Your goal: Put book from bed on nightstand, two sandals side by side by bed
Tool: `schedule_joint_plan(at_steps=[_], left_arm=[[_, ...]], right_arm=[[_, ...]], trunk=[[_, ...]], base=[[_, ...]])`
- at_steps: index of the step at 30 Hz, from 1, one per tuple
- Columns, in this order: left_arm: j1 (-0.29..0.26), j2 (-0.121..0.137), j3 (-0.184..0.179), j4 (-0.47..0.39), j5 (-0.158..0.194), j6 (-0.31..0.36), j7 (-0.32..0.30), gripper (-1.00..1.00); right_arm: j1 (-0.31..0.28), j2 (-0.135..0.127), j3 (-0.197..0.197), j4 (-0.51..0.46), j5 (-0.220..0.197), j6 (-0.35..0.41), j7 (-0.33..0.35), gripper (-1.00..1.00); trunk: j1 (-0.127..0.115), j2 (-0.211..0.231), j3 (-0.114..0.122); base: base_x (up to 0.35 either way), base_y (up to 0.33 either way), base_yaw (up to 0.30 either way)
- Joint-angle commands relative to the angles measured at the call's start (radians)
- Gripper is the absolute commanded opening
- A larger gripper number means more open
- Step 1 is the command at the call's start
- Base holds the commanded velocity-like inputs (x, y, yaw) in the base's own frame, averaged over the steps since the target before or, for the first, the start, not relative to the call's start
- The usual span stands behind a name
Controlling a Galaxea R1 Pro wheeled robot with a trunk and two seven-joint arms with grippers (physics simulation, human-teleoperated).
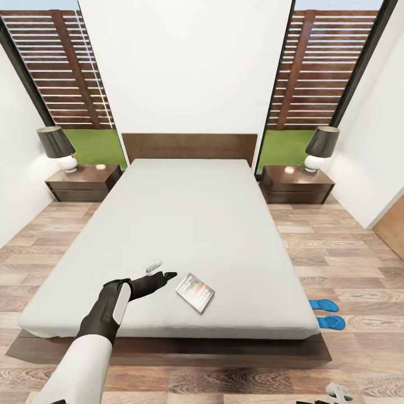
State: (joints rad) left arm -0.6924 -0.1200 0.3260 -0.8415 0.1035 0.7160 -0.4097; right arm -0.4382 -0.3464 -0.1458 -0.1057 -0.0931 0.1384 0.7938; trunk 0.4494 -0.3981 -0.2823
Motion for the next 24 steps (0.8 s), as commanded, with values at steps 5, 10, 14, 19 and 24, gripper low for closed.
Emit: schedule_joint_plan(at_steps=[5, 10, 14, 19, 24], left_arm=[[-0.001, 0.005, 0.009, -0.001, 0.005, 0.008, -0.161, 1.00], [-0.001, 0.006, 0.010, -0.001, 0.002, 0.005, -0.264, 1.00], [-0.001, 0.006, 0.010, -0.001, 0.001, 0.003, -0.279, 1.00], [-0.001, 0.006, 0.010, -0.001, 0.001, 0.002, -0.280, 1.00], [-0.001, 0.007, 0.010, -0.001, 0.002, 0.002, -0.281, 1.00]], right_arm=[[-0.001, 0.000, -0.001, 0.000, -0.010, 0.010, 0.004, 1.00], [-0.001, 0.000, -0.001, 0.000, -0.010, 0.010, 0.004, 1.00], [-0.001, 0.000, -0.001, 0.000, -0.010, 0.010, 0.005, 1.00], [-0.001, -0.001, -0.001, 0.000, -0.010, 0.010, 0.007, 1.00], [-0.001, -0.001, -0.001, 0.000, -0.010, 0.010, 0.006, 1.00]], trunk=[[0.001, -0.002, -0.002], [0.001, -0.002, -0.002], [0.001, -0.002, -0.002], [0.001, -0.002, -0.002], [0.001, -0.002, -0.009]], base=[[0.000, 0.000, 0.000], [0.000, 0.000, 0.000], [0.000, 0.000, 0.000], [0.000, 0.000, 0.000], [0.000, 0.000, 0.000]])
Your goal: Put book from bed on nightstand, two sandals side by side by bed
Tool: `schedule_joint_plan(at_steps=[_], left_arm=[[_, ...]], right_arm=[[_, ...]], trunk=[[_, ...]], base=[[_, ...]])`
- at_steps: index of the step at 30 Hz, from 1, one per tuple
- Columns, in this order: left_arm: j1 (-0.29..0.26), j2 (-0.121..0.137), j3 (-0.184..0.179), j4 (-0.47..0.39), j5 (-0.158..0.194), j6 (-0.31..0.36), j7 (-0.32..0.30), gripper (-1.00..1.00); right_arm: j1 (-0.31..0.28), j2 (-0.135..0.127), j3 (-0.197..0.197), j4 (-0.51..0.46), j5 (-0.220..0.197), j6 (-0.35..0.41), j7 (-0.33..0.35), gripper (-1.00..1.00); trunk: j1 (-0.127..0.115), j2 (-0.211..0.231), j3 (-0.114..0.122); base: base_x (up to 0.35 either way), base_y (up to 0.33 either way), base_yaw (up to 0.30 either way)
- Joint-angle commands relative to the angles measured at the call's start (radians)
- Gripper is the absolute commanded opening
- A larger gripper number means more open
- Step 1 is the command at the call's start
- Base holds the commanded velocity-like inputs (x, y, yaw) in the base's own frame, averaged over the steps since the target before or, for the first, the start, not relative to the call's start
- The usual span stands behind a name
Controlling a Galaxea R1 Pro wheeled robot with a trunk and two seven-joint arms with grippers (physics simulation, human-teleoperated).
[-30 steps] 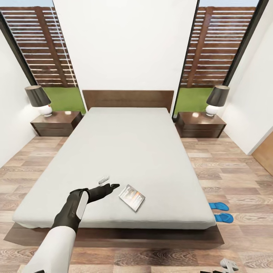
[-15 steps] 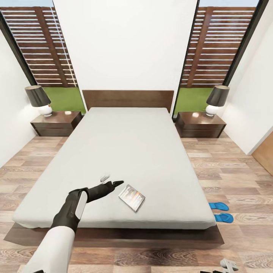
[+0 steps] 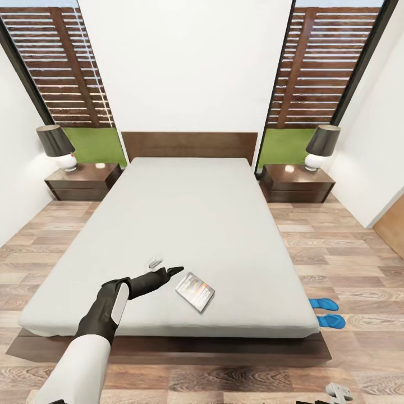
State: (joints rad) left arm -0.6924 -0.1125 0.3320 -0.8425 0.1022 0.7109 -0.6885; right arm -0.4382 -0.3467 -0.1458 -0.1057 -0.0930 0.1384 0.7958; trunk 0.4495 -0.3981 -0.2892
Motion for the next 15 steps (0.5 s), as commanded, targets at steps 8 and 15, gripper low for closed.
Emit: schedule_joint_plan(at_steps=[8, 15], left_arm=[[-0.001, -0.001, 0.004, 0.000, 0.004, 0.007, -0.002, 1.00], [-0.001, -0.001, 0.004, 0.000, 0.004, 0.007, -0.002, 1.00]], right_arm=[[-0.001, 0.000, -0.001, 0.000, -0.010, 0.010, 0.003, 1.00], [-0.001, 0.000, -0.001, 0.000, -0.010, 0.010, 0.003, 1.00]], trunk=[[0.000, -0.002, -0.014], [0.000, -0.002, -0.021]], base=[[0.000, 0.000, 0.000], [0.000, 0.000, 0.000]])
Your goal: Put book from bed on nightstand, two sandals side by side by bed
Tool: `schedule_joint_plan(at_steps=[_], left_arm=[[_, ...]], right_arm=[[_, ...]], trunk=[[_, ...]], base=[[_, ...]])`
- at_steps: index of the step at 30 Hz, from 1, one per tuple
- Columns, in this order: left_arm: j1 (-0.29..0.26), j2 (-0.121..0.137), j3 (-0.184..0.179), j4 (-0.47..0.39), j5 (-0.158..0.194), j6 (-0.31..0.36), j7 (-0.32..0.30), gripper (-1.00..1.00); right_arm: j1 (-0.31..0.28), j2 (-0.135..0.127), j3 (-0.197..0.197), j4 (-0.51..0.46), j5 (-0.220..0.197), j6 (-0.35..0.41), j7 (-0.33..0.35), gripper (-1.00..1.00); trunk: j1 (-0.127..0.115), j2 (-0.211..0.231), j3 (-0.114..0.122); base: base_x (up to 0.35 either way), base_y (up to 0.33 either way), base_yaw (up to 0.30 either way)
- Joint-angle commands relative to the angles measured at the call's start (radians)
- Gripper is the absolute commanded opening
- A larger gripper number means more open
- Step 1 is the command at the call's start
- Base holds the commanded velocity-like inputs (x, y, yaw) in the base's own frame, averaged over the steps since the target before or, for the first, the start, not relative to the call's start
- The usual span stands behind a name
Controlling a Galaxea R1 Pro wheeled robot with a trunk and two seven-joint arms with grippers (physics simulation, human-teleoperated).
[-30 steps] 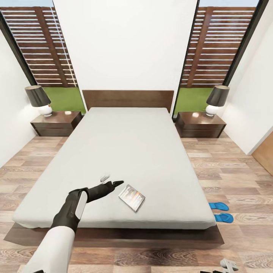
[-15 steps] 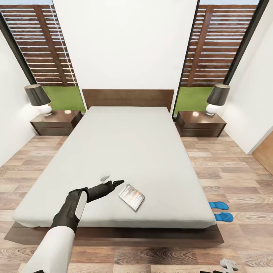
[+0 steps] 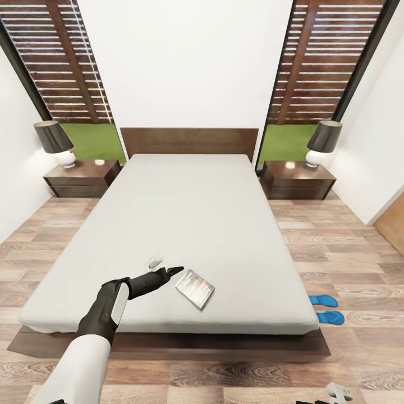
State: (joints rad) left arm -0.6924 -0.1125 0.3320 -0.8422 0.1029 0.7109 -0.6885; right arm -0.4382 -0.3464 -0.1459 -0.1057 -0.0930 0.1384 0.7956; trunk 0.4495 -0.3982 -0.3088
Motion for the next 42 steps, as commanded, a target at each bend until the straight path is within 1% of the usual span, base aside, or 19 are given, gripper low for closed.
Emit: schedule_joint_plan(at_steps=[1, 7, 13, 20, 28, 36, 42], left_arm=[[-0.001, -0.001, 0.004, 0.000, 0.003, 0.007, -0.002, 1.00], [-0.001, -0.001, 0.004, -0.001, 0.003, 0.007, -0.002, 1.00], [-0.001, -0.001, 0.005, -0.001, 0.003, 0.007, -0.002, 1.00], [-0.001, -0.001, 0.005, 0.000, 0.003, 0.007, -0.002, 1.00], [-0.001, -0.001, 0.007, 0.000, 0.003, 0.007, -0.002, 1.00], [-0.001, 0.000, 0.008, 0.000, 0.004, 0.007, -0.002, 1.00], [-0.001, 0.000, 0.009, 0.000, 0.004, 0.007, -0.002, 1.00]], right_arm=[[-0.001, 0.000, -0.001, 0.000, -0.010, 0.010, 0.004, 1.00], [-0.001, 0.000, -0.001, 0.000, -0.010, 0.010, 0.004, 1.00], [-0.001, 0.000, -0.001, 0.000, -0.010, 0.010, 0.004, 1.00], [-0.001, 0.000, -0.001, 0.000, -0.010, 0.010, 0.004, 1.00], [-0.001, 0.000, -0.001, 0.000, -0.010, 0.010, 0.004, 1.00], [-0.001, 0.000, -0.001, 0.000, -0.010, 0.010, 0.004, 1.00], [-0.001, 0.000, -0.001, 0.000, -0.010, 0.010, 0.002, 1.00]], trunk=[[0.001, -0.002, -0.002], [0.001, -0.002, -0.002], [0.001, -0.002, -0.002], [0.001, -0.002, -0.002], [0.001, -0.002, -0.002], [0.001, -0.002, -0.003], [0.001, -0.002, -0.010]], base=[[0.000, 0.000, 0.000], [0.012, 0.000, 0.000], [0.239, 0.000, 0.000], [0.065, 0.000, 0.000], [0.215, 0.000, 0.000], [0.025, 0.000, 0.000], [0.001, 0.000, 0.000]])
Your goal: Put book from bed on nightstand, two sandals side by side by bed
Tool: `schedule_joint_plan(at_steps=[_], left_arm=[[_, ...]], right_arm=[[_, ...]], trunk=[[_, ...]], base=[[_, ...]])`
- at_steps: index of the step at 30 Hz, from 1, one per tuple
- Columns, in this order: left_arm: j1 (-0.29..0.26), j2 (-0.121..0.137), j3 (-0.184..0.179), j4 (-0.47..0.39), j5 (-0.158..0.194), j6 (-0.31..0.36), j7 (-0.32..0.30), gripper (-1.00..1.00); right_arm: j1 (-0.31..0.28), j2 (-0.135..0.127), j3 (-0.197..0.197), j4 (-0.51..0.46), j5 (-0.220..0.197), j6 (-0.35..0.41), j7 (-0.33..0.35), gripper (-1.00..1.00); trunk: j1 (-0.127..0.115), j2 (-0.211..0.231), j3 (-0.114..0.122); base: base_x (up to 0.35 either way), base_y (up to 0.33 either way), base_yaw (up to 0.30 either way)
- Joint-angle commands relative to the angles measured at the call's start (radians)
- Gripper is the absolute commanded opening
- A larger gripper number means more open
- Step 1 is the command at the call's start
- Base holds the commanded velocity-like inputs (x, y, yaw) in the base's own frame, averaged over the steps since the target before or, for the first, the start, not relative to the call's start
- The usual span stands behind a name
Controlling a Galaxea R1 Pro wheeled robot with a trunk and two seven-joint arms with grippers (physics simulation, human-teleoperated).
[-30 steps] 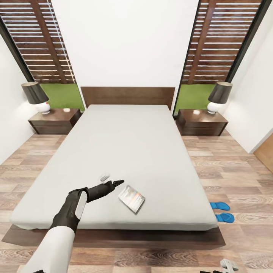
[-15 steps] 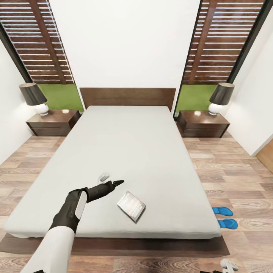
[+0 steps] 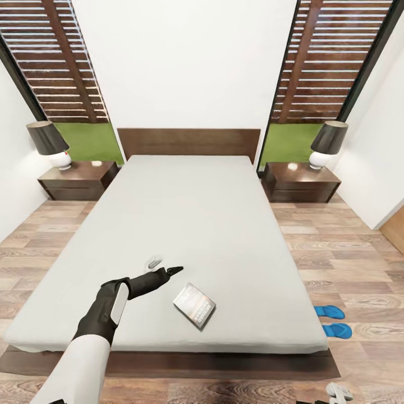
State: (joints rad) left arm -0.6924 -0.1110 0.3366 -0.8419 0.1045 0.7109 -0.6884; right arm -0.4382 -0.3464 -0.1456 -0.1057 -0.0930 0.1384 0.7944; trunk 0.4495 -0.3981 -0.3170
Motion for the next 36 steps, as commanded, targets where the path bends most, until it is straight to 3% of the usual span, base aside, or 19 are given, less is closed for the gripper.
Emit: schedule_joint_plan(at_steps=[1, 22, 36], left_arm=[[-0.001, -0.001, 0.004, 0.000, 0.003, 0.007, -0.002, 1.00], [-0.001, -0.001, 0.004, 0.000, 0.003, 0.007, -0.003, 1.00], [-0.001, -0.001, 0.004, 0.000, 0.003, 0.007, -0.004, 1.00]], right_arm=[[-0.001, 0.000, -0.001, 0.000, -0.010, 0.010, 0.003, 1.00], [-0.001, 0.000, -0.001, 0.000, -0.010, 0.010, 0.002, 1.00], [-0.001, 0.000, 0.000, 0.000, -0.008, 0.009, -0.002, 1.00]], trunk=[[0.000, -0.002, -0.003], [0.000, -0.002, -0.036], [0.000, -0.002, -0.038]], base=[[0.000, 0.000, 0.000], [0.000, 0.000, 0.000], [0.000, 0.000, 0.000]])
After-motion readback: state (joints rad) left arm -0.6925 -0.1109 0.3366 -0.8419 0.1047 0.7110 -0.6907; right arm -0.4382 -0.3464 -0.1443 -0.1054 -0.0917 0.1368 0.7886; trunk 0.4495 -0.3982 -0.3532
